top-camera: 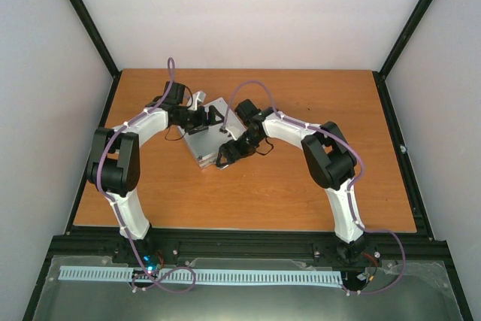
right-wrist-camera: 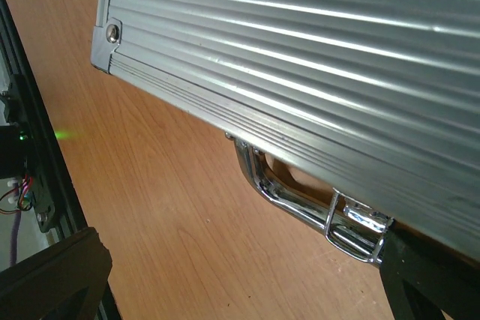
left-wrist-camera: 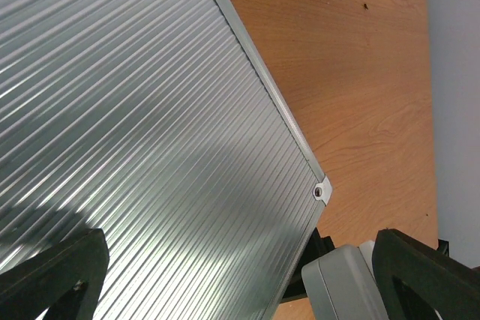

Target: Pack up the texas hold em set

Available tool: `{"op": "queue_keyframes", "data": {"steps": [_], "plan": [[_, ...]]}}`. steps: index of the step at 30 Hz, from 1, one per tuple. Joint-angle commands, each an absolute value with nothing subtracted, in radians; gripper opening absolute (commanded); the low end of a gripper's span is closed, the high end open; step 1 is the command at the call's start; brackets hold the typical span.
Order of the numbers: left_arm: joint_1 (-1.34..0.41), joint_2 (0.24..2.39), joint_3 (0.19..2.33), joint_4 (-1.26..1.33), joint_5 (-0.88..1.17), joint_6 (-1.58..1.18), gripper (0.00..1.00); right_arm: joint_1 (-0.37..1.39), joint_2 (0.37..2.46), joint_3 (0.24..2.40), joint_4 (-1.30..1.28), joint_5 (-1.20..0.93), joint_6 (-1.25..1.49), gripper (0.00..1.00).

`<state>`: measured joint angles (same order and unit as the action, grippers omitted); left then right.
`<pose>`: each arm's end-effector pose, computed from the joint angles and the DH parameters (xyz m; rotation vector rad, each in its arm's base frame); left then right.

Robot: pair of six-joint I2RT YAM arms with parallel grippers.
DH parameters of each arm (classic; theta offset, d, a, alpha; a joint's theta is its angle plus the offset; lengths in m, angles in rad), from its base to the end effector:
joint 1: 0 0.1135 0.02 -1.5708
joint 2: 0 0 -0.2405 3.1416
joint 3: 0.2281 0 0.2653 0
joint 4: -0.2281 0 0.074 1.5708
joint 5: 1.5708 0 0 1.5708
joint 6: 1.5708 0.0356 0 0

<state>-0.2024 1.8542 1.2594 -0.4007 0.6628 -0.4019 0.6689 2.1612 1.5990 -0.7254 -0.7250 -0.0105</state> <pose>0.3781 -0.0999 0.1637 0.0044 2.5992 -1.0771 0.3248 0.2868 0.1297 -1.1092 2.6702 1.1692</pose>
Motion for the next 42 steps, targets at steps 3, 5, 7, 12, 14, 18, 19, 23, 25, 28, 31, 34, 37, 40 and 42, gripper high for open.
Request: {"op": "queue_keyframes", "data": {"steps": [3,5,7,12,14,18,19,23,25,28,31,34,37,40,42], "plan": [[-0.204,1.948,1.208,-0.534,0.56,-0.382,1.0,0.701,2.262,1.591,-0.694,-0.82,-0.074,1.0],[-0.204,1.947,1.205,-0.534,0.56,-0.382,1.0,0.701,2.275,1.59,-0.695,-0.877,-0.078,1.0],[-0.204,1.944,1.202,-0.532,0.56,-0.383,1.0,0.701,2.269,1.575,-0.667,-0.85,-0.051,1.0],[-0.204,1.937,1.195,-0.532,0.555,-0.382,1.0,0.703,2.222,1.537,-0.62,-0.626,-0.023,1.0],[-0.204,1.937,1.195,-0.532,0.554,-0.379,1.0,0.707,2.208,1.537,-0.626,-0.552,-0.032,1.0],[-0.204,1.94,1.194,-0.528,0.557,-0.384,1.0,0.724,2.198,1.543,-0.638,-0.403,-0.04,1.0],[-0.204,1.942,1.196,-0.528,0.557,-0.383,1.0,0.729,2.203,1.545,-0.644,-0.381,-0.041,1.0],[-0.204,1.947,1.205,-0.531,0.56,-0.382,1.0,0.744,2.231,1.555,-0.656,-0.374,-0.04,1.0],[-0.204,1.947,1.207,-0.534,0.559,-0.378,1.0,0.744,2.25,1.562,-0.666,-0.437,-0.043,1.0],[-0.204,1.948,1.206,-0.537,0.558,-0.373,1.0,0.743,2.263,1.562,-0.675,-0.581,-0.068,1.0],[-0.203,1.947,1.201,-0.535,0.558,-0.371,1.0,0.74,2.275,1.576,-0.696,-0.786,-0.101,1.0],[-0.203,1.947,1.198,-0.535,0.557,-0.37,1.0,0.731,2.295,1.594,-0.733,-0.94,-0.134,1.0],[-0.202,1.946,1.198,-0.533,0.561,-0.372,1.0,0.718,2.325,1.624,-0.802,-1.076,-0.188,1.0],[-0.202,1.947,1.201,-0.534,0.56,-0.37,1.0,0.7,2.361,1.654,-0.891,-1.188,-0.264,1.0],[-0.202,1.948,1.203,-0.534,0.56,-0.37,1.0,0.688,2.377,1.663,-0.937,-1.251,-0.323,1.0]]}}
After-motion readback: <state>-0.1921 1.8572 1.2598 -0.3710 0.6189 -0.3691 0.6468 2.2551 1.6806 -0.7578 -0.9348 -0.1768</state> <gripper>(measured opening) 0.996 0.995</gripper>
